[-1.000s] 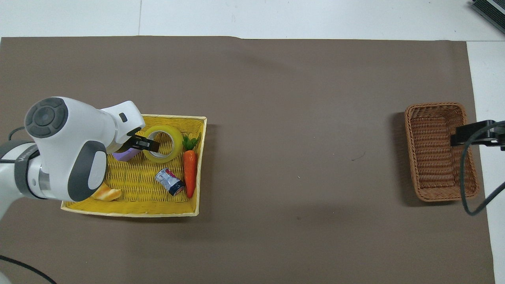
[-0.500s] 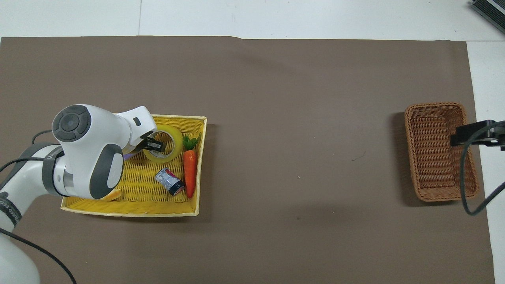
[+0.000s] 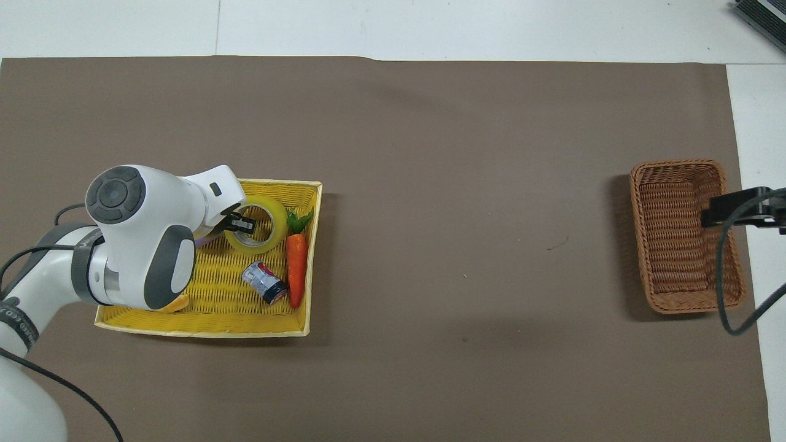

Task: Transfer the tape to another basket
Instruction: 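Grasp the rim of the yellow tape roll with the left gripper, then lift the tape roll with the left gripper while the right gripper approaches, then grasp the tape roll rim with the right gripper beside the left gripper, then open the left gripper and withdraw it while the right gripper holds tape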

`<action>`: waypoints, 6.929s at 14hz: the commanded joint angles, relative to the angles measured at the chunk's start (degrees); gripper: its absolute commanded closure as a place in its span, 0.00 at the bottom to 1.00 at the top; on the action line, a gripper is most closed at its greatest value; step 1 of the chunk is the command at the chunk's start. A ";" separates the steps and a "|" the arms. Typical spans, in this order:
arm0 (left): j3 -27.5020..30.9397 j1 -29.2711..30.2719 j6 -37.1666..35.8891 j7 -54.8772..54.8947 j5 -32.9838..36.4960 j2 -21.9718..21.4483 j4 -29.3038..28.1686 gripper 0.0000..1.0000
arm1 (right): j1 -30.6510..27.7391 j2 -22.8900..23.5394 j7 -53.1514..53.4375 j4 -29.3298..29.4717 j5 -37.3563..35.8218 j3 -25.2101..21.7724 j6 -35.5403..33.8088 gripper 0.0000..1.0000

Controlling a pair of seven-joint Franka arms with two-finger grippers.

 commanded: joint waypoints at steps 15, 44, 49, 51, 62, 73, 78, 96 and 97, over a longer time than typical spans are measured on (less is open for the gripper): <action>0.73 1.43 -17.06 -1.31 -4.16 -0.79 10.52 1.00 | -0.51 0.55 -1.35 1.09 1.40 0.04 -1.10 0.00; -22.29 -3.84 -8.72 -45.69 -32.44 -8.17 20.01 1.00 | -0.51 0.55 -1.35 1.09 1.40 0.04 -1.10 0.00; -22.74 -3.67 -8.98 -45.69 -33.51 -8.79 19.49 1.00 | -0.51 0.55 -1.35 1.09 1.40 0.04 -1.10 0.00; -22.65 -3.67 -9.33 -45.69 -33.51 -8.88 19.49 1.00 | -0.51 0.55 -1.35 1.09 1.40 0.04 -1.10 0.00; -22.65 -3.22 -13.02 -44.55 -33.51 -9.49 19.05 1.00 | 5.19 -0.15 -1.70 -0.49 10.70 3.64 1.17 0.00; -22.74 -3.40 -11.97 -43.58 -36.32 -9.23 19.49 1.00 | 8.45 1.08 -19.63 -10.86 29.70 3.56 10.50 0.00; -22.83 -3.84 -11.09 -43.58 -36.41 -9.67 19.84 1.00 | 8.72 0.38 -20.43 -14.64 32.42 3.56 15.59 0.00; -22.83 -0.68 -13.99 -52.26 -36.24 -15.20 22.47 0.00 | 7.23 1.17 -21.66 -13.24 35.41 2.86 16.04 1.00; -22.57 -0.24 -14.16 -52.80 -36.24 -15.64 22.39 0.00 | 6.01 1.51 -21.83 -12.98 35.50 2.86 16.13 1.00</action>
